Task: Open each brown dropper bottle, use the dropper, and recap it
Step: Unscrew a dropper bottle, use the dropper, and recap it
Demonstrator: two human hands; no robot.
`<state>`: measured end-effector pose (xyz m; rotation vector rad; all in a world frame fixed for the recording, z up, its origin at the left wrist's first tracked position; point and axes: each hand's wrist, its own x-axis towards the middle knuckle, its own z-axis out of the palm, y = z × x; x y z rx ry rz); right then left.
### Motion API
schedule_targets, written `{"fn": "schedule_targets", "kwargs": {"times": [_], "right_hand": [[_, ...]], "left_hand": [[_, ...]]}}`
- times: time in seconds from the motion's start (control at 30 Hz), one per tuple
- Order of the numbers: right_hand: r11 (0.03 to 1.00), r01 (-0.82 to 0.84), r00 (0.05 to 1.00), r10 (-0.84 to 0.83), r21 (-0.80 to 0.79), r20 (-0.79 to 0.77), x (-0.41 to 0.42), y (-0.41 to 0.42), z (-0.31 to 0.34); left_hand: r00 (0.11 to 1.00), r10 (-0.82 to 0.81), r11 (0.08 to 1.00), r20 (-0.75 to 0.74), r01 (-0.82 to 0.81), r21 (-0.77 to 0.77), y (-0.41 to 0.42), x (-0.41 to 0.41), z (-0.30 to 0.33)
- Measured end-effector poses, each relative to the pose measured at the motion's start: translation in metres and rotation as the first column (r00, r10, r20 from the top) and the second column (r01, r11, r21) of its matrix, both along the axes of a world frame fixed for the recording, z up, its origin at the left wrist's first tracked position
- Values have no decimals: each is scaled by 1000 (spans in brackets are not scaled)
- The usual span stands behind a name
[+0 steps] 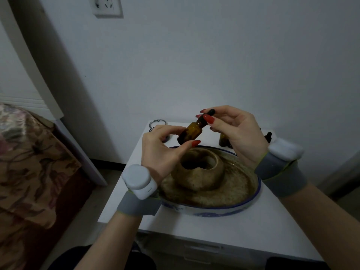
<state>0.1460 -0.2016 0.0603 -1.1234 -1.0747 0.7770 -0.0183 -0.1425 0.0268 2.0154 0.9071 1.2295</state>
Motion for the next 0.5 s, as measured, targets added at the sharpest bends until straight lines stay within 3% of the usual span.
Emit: {"fn": "schedule_targets", "kwargs": {"times": [0.23,0.5], "right_hand": [[991,137,990,-137,-15,-32,2,2,-3],[992,128,991,-128,-4,-38,5,0,-2]], "left_hand": [[999,18,997,-27,-16,81,1,3,-1],[1000,22,994,-5,-22,103,3,3,-1]]}}
